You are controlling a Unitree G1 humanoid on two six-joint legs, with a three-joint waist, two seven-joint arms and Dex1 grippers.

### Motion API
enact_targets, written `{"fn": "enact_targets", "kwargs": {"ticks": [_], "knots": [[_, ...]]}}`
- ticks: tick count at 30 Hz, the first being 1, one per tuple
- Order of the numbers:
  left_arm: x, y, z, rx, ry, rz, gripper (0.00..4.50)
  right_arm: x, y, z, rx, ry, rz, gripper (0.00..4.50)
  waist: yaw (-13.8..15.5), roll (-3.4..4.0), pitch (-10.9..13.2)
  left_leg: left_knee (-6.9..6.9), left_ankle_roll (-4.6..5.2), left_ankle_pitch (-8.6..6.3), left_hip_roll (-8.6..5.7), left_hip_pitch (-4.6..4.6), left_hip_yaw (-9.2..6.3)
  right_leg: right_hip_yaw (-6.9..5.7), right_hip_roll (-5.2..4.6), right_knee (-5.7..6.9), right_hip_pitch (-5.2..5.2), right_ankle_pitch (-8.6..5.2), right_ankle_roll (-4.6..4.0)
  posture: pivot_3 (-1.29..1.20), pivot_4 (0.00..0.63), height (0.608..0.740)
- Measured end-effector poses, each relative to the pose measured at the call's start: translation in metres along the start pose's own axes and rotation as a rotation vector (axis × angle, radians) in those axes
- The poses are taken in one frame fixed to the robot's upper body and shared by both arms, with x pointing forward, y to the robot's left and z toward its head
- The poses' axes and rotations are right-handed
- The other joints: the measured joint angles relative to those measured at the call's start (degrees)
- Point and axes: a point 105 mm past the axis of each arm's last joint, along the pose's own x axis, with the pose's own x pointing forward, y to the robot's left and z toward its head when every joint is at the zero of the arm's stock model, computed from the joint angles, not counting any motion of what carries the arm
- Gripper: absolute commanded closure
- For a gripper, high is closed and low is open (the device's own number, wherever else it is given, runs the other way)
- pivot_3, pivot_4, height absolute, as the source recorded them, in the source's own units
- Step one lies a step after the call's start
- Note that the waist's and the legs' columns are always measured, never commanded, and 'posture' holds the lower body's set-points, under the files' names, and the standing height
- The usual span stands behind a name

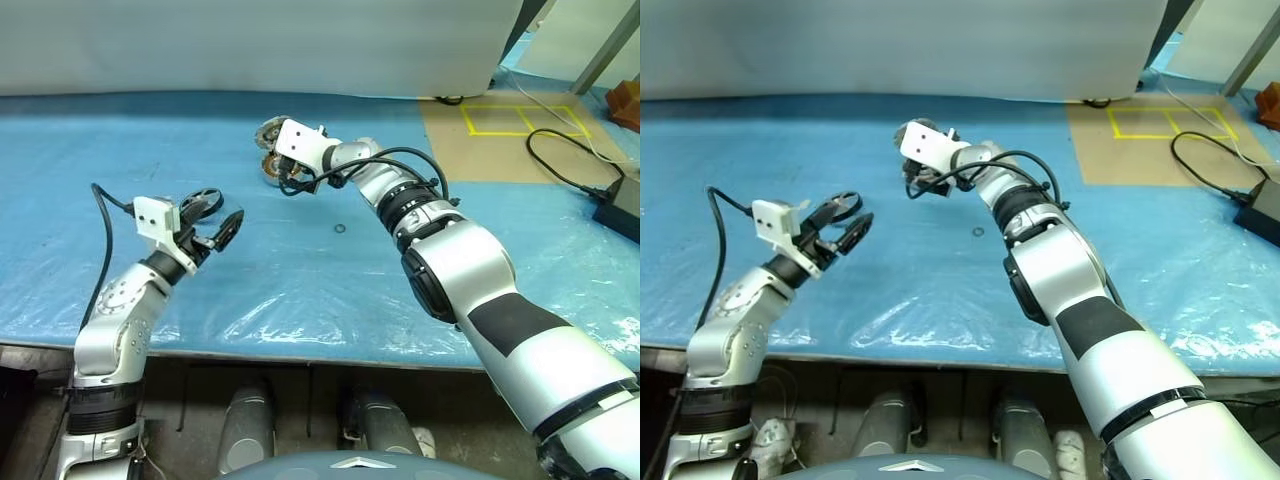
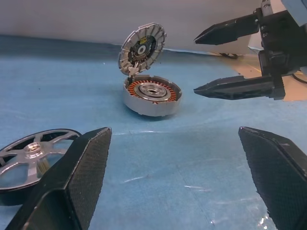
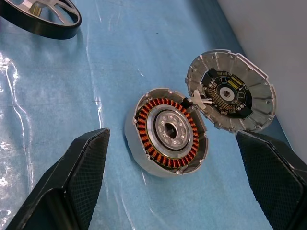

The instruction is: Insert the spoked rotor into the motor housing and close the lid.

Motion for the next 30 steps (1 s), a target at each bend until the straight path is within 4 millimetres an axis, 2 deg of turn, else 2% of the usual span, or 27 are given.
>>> {"fn": "enact_targets", "kwargs": {"ticks": [6,11,15,27,30], "knots": [[-0.005,-0.007,-0.004,-0.012,0.014,-0.014,0.0,0.0,0.005,-0.005,0.022,0.021,0.044,0.04,0.1,0.0,0.0,0.01,0.08,-0.05,-0.01,-0.01,0.0,0.0,-0.01,0.0,0.0,0.0,0.0,0.0,0.15,0.74],[-0.015,-0.021,-0.005,-0.028,0.018,-0.042,0.0,0.003,0.025,-0.016,0.015,0.046,0.126,0.04,0.0,0.0,0.0,0.01,0.09,-0.05,0.01,0.0,0.02,0.0,-0.01,0.0,0.0,0.0,-0.01,0.0,0.15,0.74],[-0.023,-0.021,-0.013,-0.041,0.042,-0.018,0.0,0.006,0.039,-0.027,0.003,0.081,0.164,0.04,0.1,0.01,0.0,0.02,0.09,-0.05,0.01,0.0,0.02,0.0,0.0,0.02,0.0,0.0,-0.01,0.0,0.15,0.74],[-0.022,-0.025,-0.009,-0.049,0.048,-0.03,0.0,0.008,0.042,-0.027,-0.009,0.104,0.164,0.04,0.1,0.01,0.0,0.05,0.08,-0.05,0.01,0.01,0.02,0.0,0.0,0.02,0.01,0.0,-0.01,0.0,0.15,0.74],[-0.021,-0.026,-0.009,-0.058,0.044,-0.03,0.0,0.008,0.041,-0.028,-0.004,0.11,0.158,0.67,0.1,0.01,0.0,0.05,0.07,-0.05,0.01,0.01,0.02,0.0,0.0,0.02,0.01,0.0,-0.01,0.0,0.15,0.74]]}}
